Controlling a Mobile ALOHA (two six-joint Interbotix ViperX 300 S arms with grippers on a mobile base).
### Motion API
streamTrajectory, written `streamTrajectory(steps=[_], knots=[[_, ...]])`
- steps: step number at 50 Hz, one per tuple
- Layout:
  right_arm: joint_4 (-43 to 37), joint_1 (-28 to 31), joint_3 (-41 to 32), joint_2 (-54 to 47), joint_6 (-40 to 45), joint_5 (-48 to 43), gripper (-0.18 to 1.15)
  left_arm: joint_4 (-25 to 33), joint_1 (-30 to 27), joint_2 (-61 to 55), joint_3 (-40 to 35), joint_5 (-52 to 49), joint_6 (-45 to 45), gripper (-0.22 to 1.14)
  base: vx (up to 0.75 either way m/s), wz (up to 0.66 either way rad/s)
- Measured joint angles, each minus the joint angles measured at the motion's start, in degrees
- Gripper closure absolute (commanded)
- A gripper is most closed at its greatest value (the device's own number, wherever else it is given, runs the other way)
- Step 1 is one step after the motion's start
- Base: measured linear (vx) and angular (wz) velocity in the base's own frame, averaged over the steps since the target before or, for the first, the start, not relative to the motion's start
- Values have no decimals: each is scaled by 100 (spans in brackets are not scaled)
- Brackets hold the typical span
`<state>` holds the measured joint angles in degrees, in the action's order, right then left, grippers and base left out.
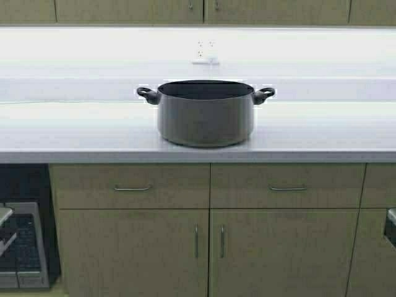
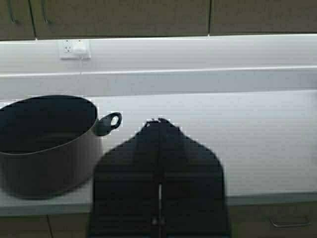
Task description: Open the cabinet, put the pot inside, then close it
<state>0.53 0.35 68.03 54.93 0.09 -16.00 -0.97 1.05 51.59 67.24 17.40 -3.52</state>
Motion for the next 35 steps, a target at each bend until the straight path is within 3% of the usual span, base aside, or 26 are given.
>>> streamTrajectory(steps=[35], knots=[[35,0,-18,-352,44,18,92,-18,-9,-62,167,132,-35,89,32,-1]])
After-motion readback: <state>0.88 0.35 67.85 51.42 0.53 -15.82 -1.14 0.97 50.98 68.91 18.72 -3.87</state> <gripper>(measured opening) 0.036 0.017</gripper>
